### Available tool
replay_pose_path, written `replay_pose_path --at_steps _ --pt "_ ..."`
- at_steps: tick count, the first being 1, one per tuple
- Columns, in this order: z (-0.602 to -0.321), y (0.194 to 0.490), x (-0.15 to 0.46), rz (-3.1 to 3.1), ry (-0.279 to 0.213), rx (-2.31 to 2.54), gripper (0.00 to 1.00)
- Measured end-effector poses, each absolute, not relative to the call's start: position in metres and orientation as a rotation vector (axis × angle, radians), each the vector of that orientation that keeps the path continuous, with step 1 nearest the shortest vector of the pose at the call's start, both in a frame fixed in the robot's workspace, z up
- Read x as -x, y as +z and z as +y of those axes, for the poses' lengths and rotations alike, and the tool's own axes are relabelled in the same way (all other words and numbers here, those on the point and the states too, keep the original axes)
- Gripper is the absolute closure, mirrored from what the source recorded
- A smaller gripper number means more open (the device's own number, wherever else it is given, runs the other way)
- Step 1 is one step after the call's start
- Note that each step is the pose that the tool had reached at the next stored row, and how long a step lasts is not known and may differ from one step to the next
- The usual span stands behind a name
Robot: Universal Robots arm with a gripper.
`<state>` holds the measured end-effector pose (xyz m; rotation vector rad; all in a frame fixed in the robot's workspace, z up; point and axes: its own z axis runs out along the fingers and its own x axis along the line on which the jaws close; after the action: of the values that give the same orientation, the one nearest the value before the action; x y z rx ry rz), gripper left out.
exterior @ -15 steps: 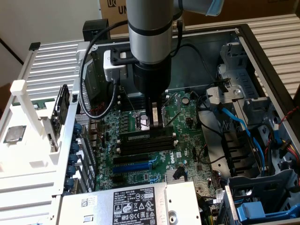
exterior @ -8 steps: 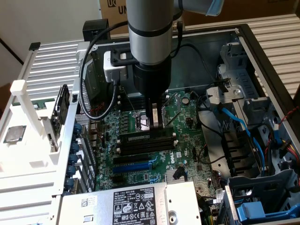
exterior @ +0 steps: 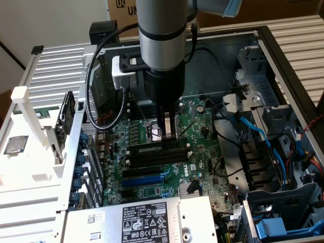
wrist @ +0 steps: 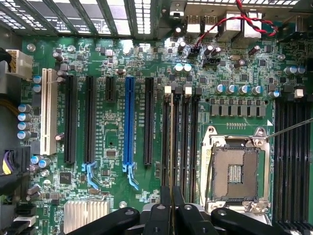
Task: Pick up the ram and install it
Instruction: 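Insert the ram into the slot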
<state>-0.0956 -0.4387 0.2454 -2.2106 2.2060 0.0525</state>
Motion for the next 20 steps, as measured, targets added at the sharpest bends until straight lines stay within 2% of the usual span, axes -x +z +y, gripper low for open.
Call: replay_pose_path --at_steps 20 --pt "-0.4392 0.2385 0.0959 2.206 0.052 2.211 0.87"
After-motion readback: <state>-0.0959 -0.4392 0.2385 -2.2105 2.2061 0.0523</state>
